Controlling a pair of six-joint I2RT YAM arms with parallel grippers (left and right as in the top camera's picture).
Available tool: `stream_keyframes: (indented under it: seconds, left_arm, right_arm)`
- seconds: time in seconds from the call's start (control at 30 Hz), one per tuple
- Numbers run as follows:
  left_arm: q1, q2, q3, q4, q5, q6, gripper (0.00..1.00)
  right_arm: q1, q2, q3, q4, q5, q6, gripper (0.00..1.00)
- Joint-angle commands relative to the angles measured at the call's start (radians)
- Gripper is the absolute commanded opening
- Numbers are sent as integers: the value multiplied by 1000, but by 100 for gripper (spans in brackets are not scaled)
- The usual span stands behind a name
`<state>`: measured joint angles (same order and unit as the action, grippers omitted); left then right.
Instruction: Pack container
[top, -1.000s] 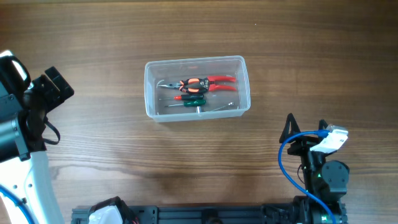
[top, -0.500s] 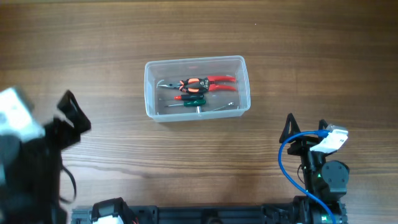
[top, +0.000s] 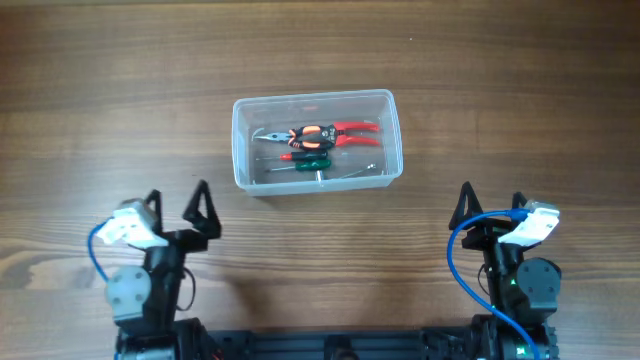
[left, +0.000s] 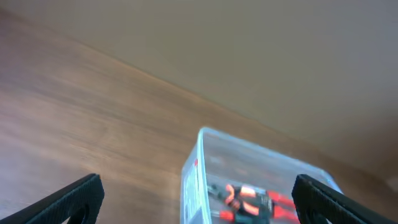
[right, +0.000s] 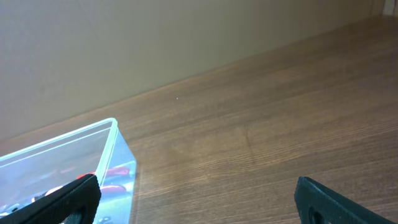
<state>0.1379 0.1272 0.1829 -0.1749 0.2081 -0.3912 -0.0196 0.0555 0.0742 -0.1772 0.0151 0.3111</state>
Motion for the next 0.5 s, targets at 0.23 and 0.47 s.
stream_keyframes:
  seconds: [0.23, 0.47]
  left_arm:
    - [-102, -80, -86, -79, -123, 51, 100]
    - [-114, -106, -105, -77, -150, 138, 100]
  right_arm:
    - [2, -13, 2, 7, -15, 10, 100]
    - [2, -13, 2, 7, -15, 10, 100]
